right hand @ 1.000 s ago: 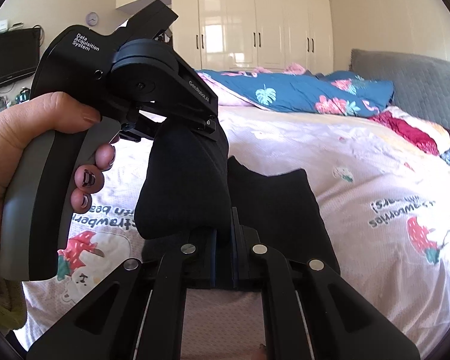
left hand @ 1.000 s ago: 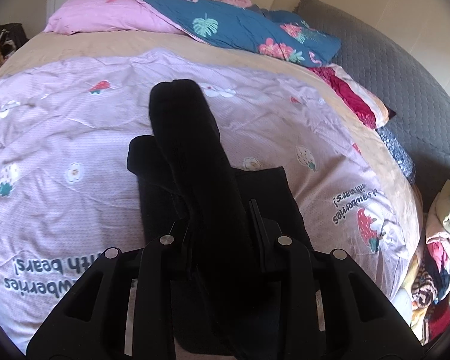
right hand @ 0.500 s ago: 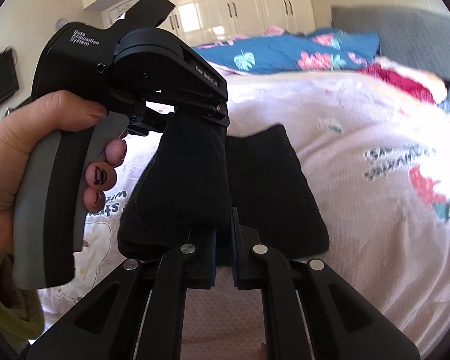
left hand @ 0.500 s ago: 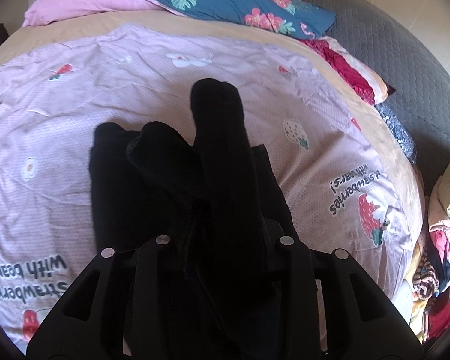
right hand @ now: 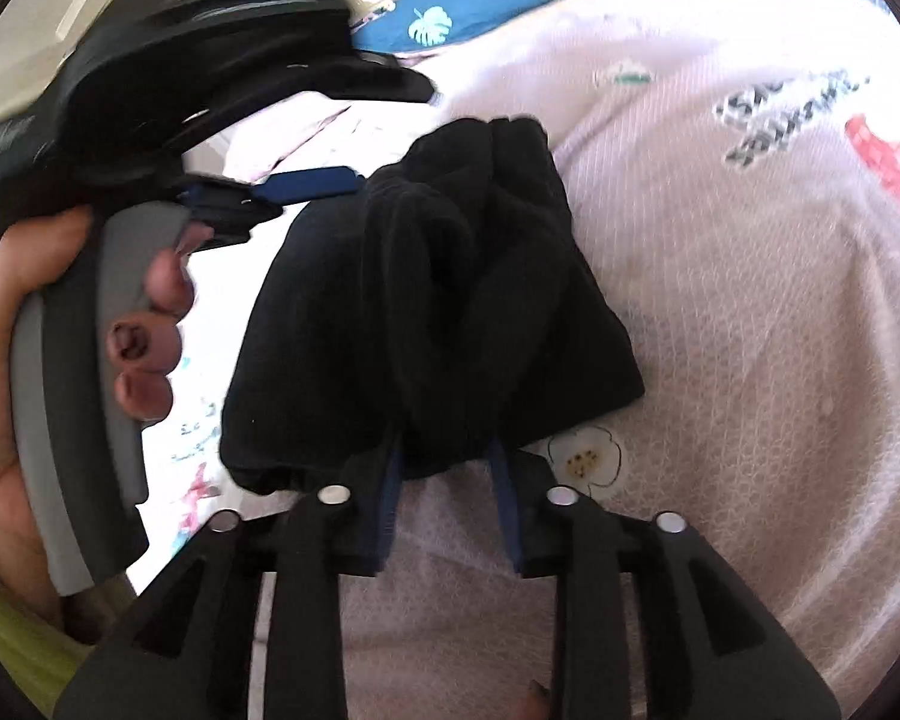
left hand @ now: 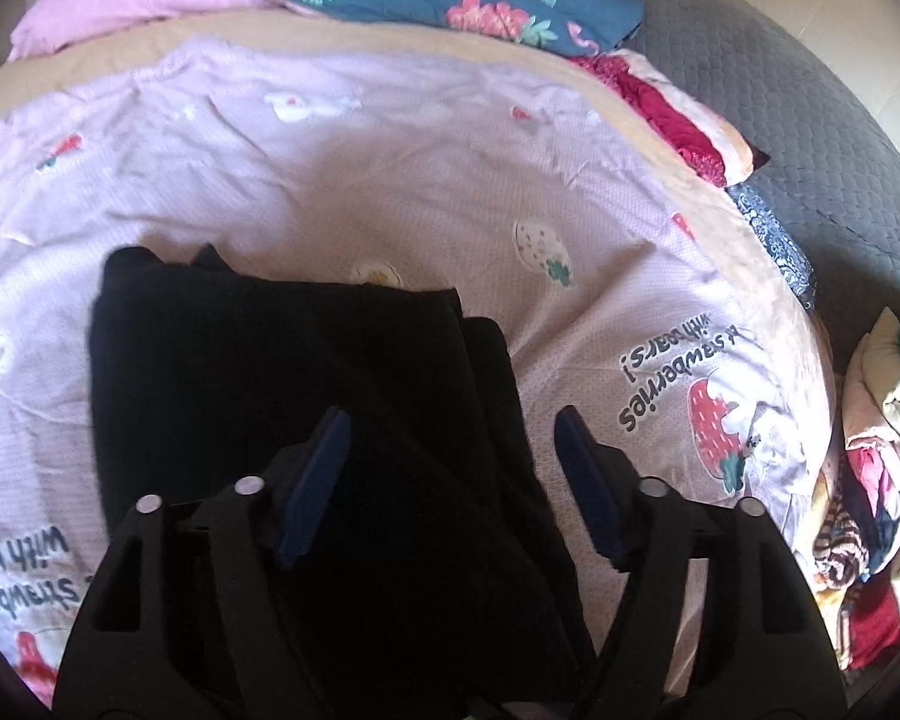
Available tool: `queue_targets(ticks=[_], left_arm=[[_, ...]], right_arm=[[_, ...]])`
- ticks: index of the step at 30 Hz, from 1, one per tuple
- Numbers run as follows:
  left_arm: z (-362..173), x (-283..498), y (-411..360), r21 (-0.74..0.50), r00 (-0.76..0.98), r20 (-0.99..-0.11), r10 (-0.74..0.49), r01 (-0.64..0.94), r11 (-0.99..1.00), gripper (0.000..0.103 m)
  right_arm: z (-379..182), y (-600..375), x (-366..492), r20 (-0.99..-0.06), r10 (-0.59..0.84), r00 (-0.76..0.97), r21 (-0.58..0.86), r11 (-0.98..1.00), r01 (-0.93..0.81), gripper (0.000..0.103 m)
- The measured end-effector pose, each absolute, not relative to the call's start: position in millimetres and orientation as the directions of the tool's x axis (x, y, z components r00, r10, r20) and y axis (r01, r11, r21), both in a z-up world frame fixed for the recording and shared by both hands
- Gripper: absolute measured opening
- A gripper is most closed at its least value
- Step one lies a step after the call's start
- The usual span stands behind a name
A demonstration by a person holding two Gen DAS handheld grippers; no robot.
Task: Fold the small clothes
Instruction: 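Fold the lifted shirt half over the other half with the left gripper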
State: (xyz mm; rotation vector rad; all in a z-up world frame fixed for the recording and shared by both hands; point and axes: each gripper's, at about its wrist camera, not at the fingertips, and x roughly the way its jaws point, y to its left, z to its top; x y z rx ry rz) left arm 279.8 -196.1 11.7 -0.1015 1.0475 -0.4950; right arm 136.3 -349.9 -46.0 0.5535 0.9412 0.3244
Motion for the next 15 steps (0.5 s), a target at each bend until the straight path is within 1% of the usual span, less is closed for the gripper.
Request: queue_targets(ticks=[1, 2, 3, 6, 8, 12, 15], left_arm=[[14.5, 278.1, -189.6, -0.318, 0.411, -0.797, -0.443, 0.339, 0.886, 0.064], [17.4, 275.5, -179.4, -0.320, 0.426, -0.788, -0.444, 0.333, 0.887, 0.064], [18.7, 273.3, -170.9, -0.308, 0.442, -0.786, -0.432, 0.325, 0.894, 0.065], [15.4, 263.5, -140.6, -0.259, 0.489, -0.788, -0.373, 0.287, 0.923, 0.066], [7.6, 258.5, -123.4, -0.251, 0.492, -0.796, -0.352, 0.260, 0.932, 0.066], [-8.5, 247.7, -104.8, -0.243, 0.489, -0.807, -0.330, 0.234, 0.941, 0.066], [-13.6, 241.6, -102.1, -0.232, 0.493, -0.809, -0.322, 0.235, 0.944, 0.066]], right_arm=[[-46.3, -354.1, 137.0, -0.653, 0.521, 0.549, 0.610, 0.792, -0.026, 0.037], [-46.3, -358.0, 138.0, -0.633, 0.553, 0.541, 0.642, 0.766, -0.032, 0.050], [-45.1, -362.3, 139.6, -0.606, 0.591, 0.532, 0.680, 0.732, -0.039, 0.060], [-34.9, -373.6, 150.5, -0.546, 0.641, 0.539, 0.737, 0.674, -0.054, 0.069], [-29.0, -378.7, 168.9, -0.548, 0.645, 0.532, 0.743, 0.668, -0.044, 0.073], [-26.5, -380.7, 210.9, -0.588, 0.646, 0.487, 0.729, 0.684, -0.027, 0.073], [-27.6, -375.7, 237.8, -0.640, 0.624, 0.448, 0.690, 0.723, -0.021, 0.073]])
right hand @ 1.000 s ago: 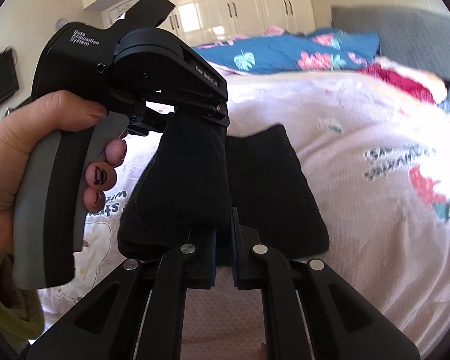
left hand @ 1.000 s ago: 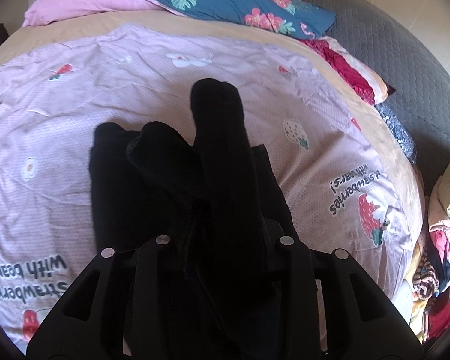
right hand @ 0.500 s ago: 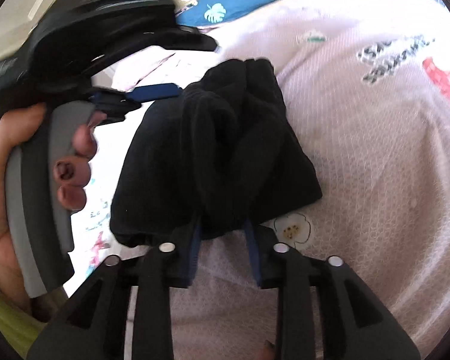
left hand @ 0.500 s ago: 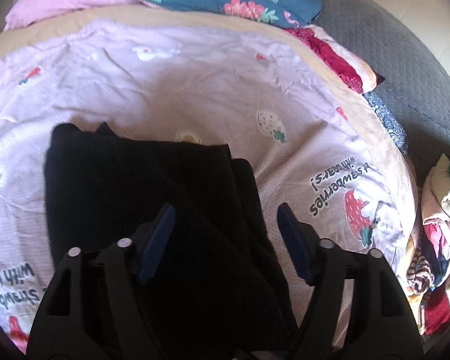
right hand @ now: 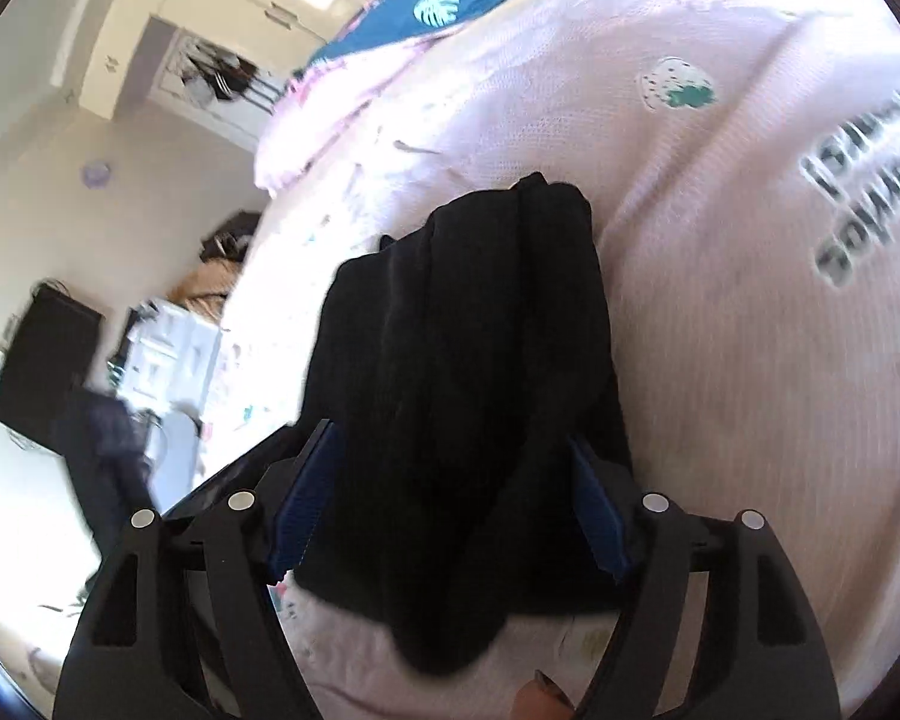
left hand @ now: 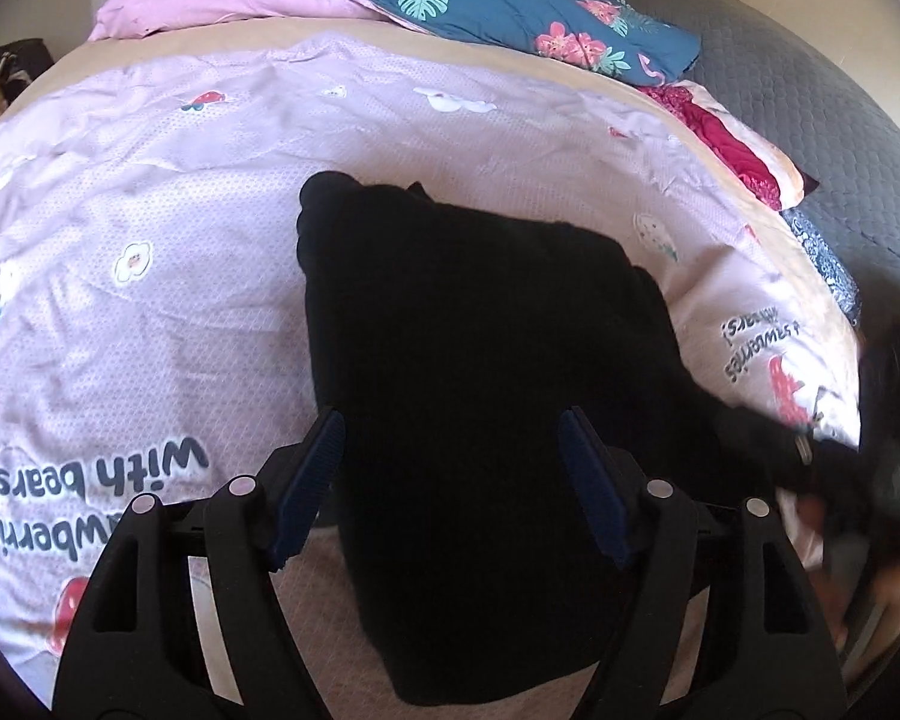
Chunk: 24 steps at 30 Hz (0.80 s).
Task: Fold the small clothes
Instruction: 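Fold the lifted shirt half over the other half with the left gripper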
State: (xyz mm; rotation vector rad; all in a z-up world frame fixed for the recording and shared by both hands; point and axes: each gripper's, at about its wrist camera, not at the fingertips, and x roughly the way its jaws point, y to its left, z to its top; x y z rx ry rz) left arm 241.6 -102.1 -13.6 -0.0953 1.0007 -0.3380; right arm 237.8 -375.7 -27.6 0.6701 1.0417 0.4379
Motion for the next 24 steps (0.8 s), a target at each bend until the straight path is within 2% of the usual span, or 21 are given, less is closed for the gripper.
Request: queue_targets(ticks=[2, 4, 5, 8, 10, 13, 15, 21, 24], left_arm=[[-15.4, 238.0, -100.5, -0.227, 0.497, -0.807, -0.320, 0.238, 0.944, 0.066], [-16.3, 237.2, -100.2, -0.229, 0.498, -0.805, -0.322, 0.239, 0.944, 0.068], [-17.9, 236.8, -99.6, -0.228, 0.496, -0.807, -0.321, 0.240, 0.944, 0.068], [-20.8, 235.3, -98.2, -0.228, 0.496, -0.807, -0.321, 0.239, 0.944, 0.068], [-20.9, 234.4, -96.4, -0.242, 0.495, -0.805, -0.328, 0.231, 0.942, 0.068], [-17.2, 230.3, -94.0, -0.266, 0.503, -0.794, -0.343, 0.220, 0.939, 0.068], [-12.9, 226.0, -93.8, -0.280, 0.515, -0.779, -0.358, 0.225, 0.933, 0.068], [-21.1, 220.1, -102.3, -0.252, 0.491, -0.802, -0.341, 0.238, 0.938, 0.069], [-23.5, 217.9, -108.1, -0.244, 0.486, -0.806, -0.338, 0.247, 0.938, 0.071]], right_arm=[[-30.4, -374.0, 251.5, -0.666, 0.609, 0.430, 0.673, 0.740, -0.005, 0.068], [-34.0, -371.1, 261.7, -0.686, 0.594, 0.421, 0.655, 0.756, 0.000, 0.049], [-34.4, -369.2, 264.9, -0.695, 0.589, 0.413, 0.646, 0.763, -0.001, 0.032], [-25.0, -359.4, 265.8, -0.707, 0.571, 0.418, 0.607, 0.793, -0.056, 0.020], [-2.9, -350.0, 255.2, -0.707, 0.550, 0.444, 0.557, 0.820, -0.130, 0.017], [33.0, -345.1, 252.4, -0.638, 0.590, 0.494, 0.545, 0.800, -0.252, 0.016], [45.8, -340.4, 254.2, -0.628, 0.575, 0.525, 0.487, 0.816, -0.313, 0.016], [-3.2, -364.8, 264.0, -0.699, 0.525, 0.486, 0.466, 0.850, -0.247, 0.016], [-22.5, -377.1, 256.0, -0.699, 0.523, 0.487, 0.485, 0.848, -0.213, 0.017]])
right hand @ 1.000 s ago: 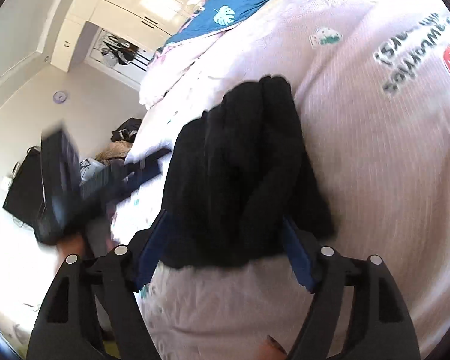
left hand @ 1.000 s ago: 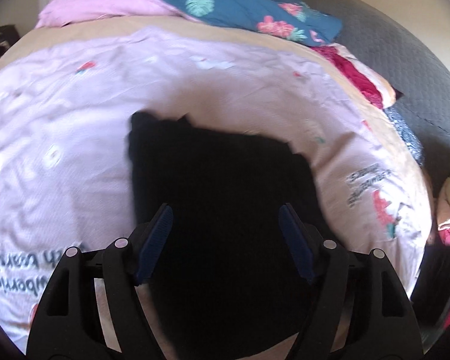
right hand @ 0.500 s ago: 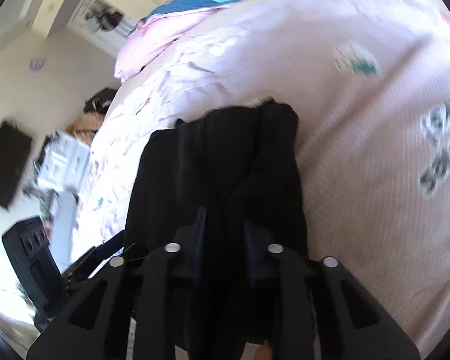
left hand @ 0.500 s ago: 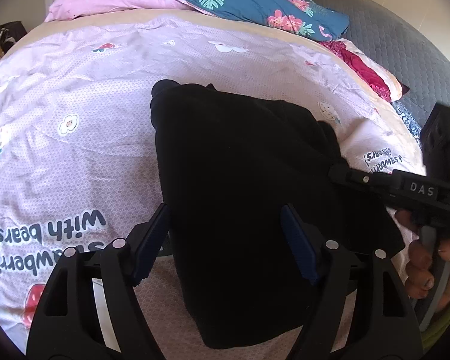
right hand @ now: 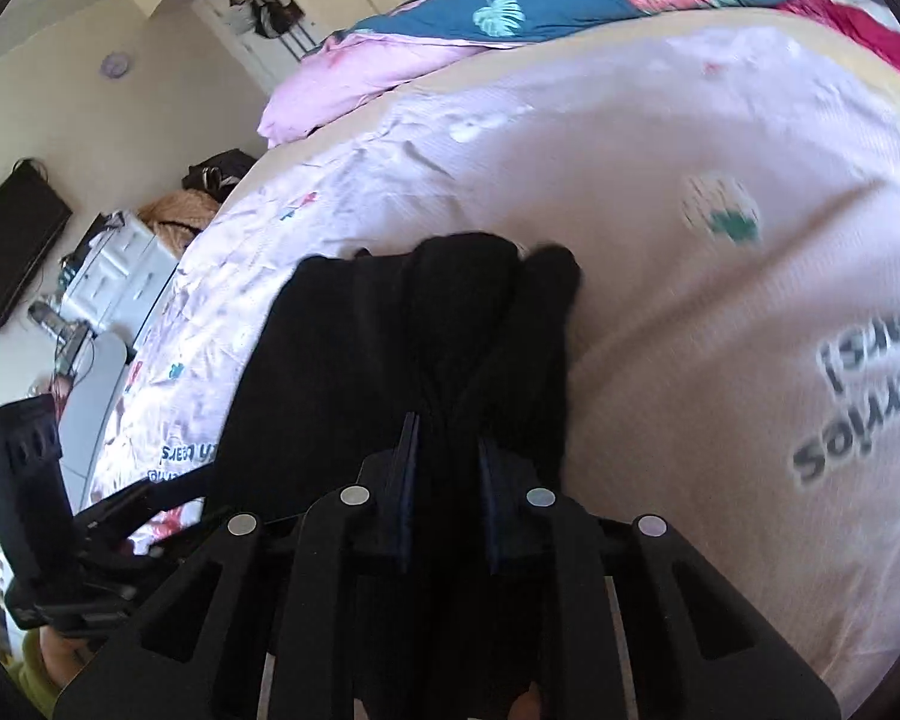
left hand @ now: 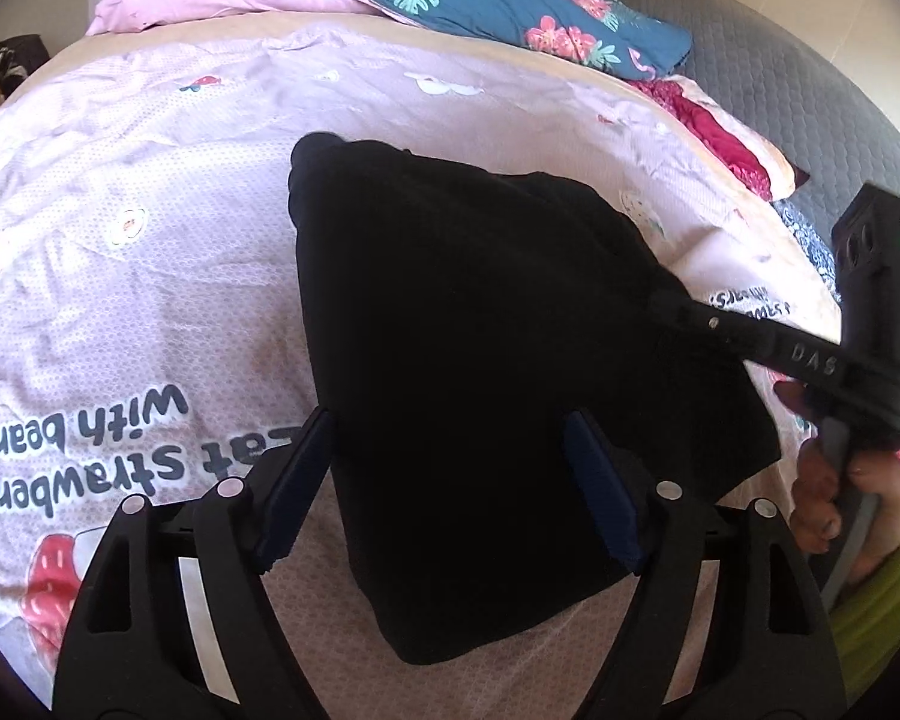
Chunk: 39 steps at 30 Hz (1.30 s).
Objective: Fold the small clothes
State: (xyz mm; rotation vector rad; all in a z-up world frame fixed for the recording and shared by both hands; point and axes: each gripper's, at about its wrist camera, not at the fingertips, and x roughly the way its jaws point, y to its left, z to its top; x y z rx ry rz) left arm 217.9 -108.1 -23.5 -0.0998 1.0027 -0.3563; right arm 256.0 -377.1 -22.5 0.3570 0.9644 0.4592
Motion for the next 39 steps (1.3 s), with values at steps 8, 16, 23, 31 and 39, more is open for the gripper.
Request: queue_targets(ticks=[8, 16, 23, 31, 39], left_arm=[[-24.1, 215.0, -110.0, -0.240, 0.482, -0.811, -0.332, 0.244, 0.940, 0.072], [-22.0, 209.9, -108.2, -0.242, 0.484, -0.809, -0.332, 0.241, 0.940, 0.072], [-16.1, 204.0, -104.5, -0.241, 0.493, -0.804, -0.333, 0.242, 0.940, 0.073], [-19.0, 198.8, -97.4, -0.239, 0.485, -0.813, -0.323, 0.228, 0.944, 0.074], [-27.9, 191.2, -98.6, -0.279, 0.454, -0.814, -0.361, 0.239, 0.930, 0.072]], right_arm=[[-25.9, -377.3, 237.7, -0.732, 0.439, 0.520, 0.422, 0.892, -0.160, 0.029], [-24.3, -381.1, 217.8, -0.750, 0.391, 0.534, 0.385, 0.914, -0.127, 0.050], [-12.1, -381.3, 194.6, -0.746, 0.358, 0.562, 0.353, 0.928, -0.122, 0.064], [-11.5, -381.9, 176.2, -0.745, 0.386, 0.545, 0.374, 0.917, -0.139, 0.066], [-14.5, -375.5, 163.7, -0.739, 0.409, 0.535, 0.380, 0.909, -0.171, 0.013]])
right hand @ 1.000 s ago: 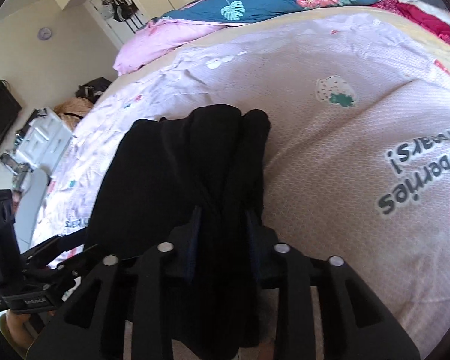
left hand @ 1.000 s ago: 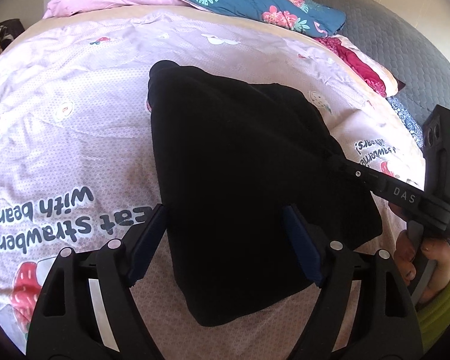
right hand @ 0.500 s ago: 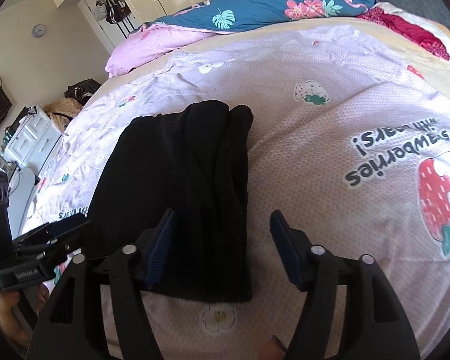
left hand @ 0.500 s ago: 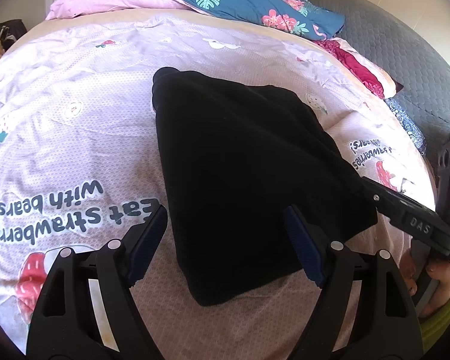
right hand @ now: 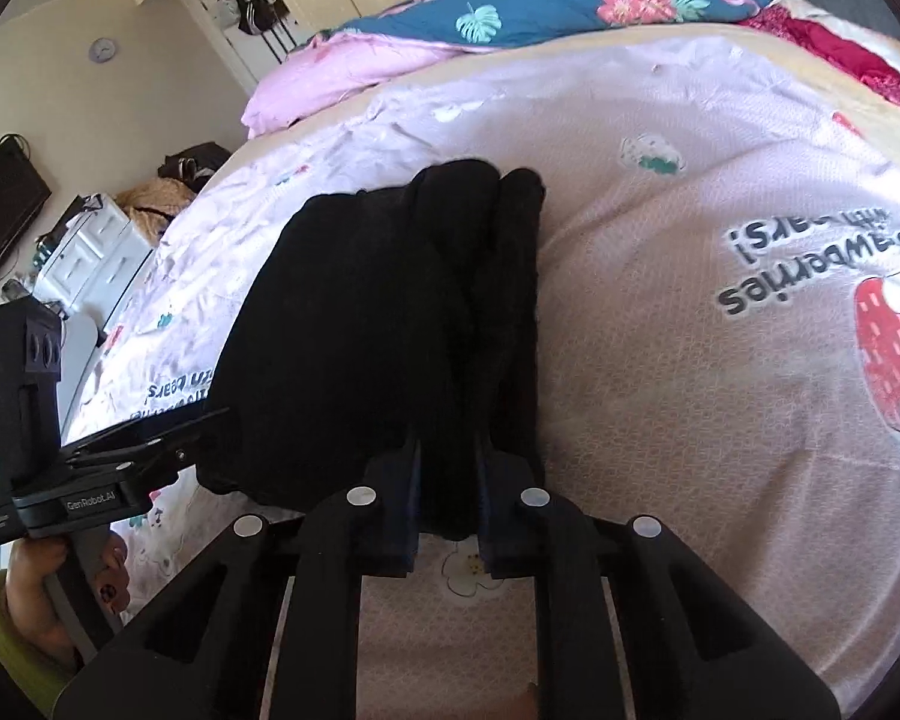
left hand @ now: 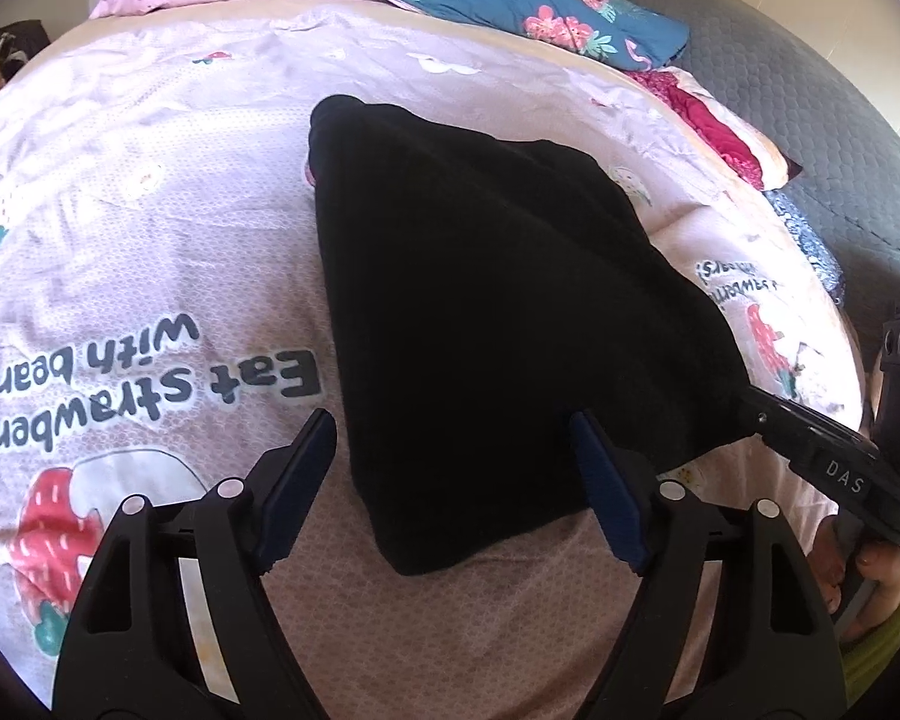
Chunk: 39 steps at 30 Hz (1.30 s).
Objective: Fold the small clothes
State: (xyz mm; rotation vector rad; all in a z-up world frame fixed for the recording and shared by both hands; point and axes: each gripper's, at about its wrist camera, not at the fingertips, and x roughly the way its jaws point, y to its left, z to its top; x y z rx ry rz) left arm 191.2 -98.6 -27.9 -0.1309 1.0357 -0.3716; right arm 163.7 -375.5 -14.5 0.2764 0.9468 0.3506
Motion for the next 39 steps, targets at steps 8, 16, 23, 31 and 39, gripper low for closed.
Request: queue_targets(ticks=[8, 16, 23, 31, 39], left_arm=[[-25.2, 187.2, -101.1, -0.265, 0.457, -0.817, -0.352, 0.243, 0.933, 0.072], [-14.0, 183.9, -98.3, -0.256, 0.476, -0.812, -0.339, 0.232, 0.939, 0.083], [-1.5, 177.7, -96.7, -0.235, 0.491, -0.811, -0.318, 0.224, 0.946, 0.094], [-2.6, 177.2, -89.5, -0.220, 0.493, -0.819, -0.294, 0.203, 0.954, 0.094], [-26.8, 196.7, -85.6, -0.218, 0.460, -0.846, -0.270, 0.164, 0.962, 0.094]], right_arm=[[-21.0, -372.6, 159.5, -0.779, 0.331, 0.532, 0.317, 0.941, -0.121, 0.047], [0.3, -388.9, 141.8, -0.745, 0.293, 0.599, 0.304, 0.949, -0.085, 0.087], [19.3, -394.8, 127.8, -0.712, 0.281, 0.643, 0.303, 0.950, -0.080, 0.096], [32.6, -382.9, 157.5, -0.702, 0.267, 0.660, 0.279, 0.956, -0.091, 0.097], [28.3, -350.7, 260.4, -0.754, 0.310, 0.579, 0.294, 0.948, -0.124, 0.074]])
